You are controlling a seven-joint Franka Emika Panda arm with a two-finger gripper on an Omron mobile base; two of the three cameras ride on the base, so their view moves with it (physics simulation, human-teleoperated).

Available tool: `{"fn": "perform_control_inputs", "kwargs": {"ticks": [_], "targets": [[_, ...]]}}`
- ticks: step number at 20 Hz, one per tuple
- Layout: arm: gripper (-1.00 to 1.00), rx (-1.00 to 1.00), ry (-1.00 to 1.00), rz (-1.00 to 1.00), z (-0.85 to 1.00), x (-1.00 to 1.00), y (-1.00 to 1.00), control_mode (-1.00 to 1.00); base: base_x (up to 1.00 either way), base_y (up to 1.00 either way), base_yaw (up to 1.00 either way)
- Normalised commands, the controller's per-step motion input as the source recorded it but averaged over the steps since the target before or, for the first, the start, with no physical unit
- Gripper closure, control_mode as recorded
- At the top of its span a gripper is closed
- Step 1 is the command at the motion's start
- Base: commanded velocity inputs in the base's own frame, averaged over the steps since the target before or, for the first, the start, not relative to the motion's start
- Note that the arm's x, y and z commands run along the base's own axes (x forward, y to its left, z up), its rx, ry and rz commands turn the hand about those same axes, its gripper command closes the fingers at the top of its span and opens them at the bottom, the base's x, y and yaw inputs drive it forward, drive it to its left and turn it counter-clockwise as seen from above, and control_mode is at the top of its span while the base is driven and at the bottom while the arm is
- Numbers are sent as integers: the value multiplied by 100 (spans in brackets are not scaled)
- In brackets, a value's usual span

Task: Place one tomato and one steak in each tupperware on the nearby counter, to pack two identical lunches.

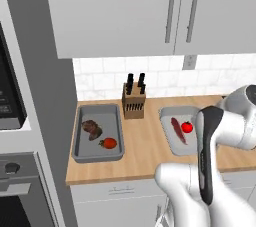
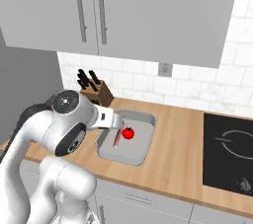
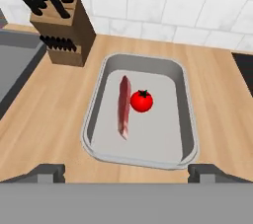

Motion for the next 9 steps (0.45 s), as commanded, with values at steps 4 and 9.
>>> {"fn": "perform_control_inputs", "kwargs": {"ticks": [4,9], "targets": [[-100,-18,-28,0,32,-69,57,-100,0,0,0],[-100,-13,-13,3,-7,-68,47,-100,0,0,0]]}}
